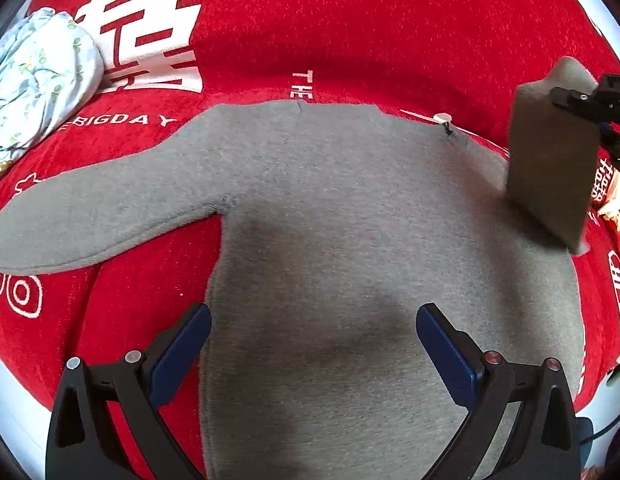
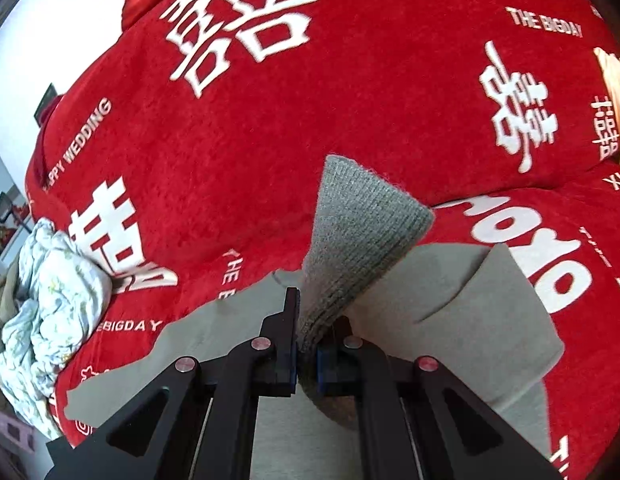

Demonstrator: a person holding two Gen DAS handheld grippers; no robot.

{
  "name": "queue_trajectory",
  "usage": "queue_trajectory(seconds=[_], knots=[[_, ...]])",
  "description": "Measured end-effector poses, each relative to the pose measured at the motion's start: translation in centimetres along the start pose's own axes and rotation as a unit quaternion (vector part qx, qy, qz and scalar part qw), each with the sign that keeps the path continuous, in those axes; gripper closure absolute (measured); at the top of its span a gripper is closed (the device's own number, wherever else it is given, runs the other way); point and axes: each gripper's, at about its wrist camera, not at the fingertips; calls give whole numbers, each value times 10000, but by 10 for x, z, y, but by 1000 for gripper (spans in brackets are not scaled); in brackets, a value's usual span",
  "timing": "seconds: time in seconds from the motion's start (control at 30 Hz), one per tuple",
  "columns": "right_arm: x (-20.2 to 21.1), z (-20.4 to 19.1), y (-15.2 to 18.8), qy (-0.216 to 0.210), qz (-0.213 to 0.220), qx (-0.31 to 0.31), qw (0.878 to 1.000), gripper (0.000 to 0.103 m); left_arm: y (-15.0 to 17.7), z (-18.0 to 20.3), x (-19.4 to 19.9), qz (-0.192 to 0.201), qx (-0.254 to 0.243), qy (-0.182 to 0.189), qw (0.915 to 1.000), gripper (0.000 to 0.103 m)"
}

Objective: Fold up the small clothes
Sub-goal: 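Carry the sleeve across the sweater body toward the collar with the right tool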

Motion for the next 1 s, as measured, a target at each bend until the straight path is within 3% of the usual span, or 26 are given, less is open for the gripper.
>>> queue_trajectory(seconds=[0.43,1.0], knots=[[-34,-33,35,-113,-460,349,9983,96,3,-2,5,13,-65,-102,9999,0],[-93,-63,95,132,-1100,1015,9886,96,11,-23,5,-10,63,-178,9998,0]])
Point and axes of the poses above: each gripper's, at about its wrist camera, not at the fingertips, and x roughly against the way its jaws point, z to its right, y to its underside, and after that the axes turned 9 degrees about -x, right-handed
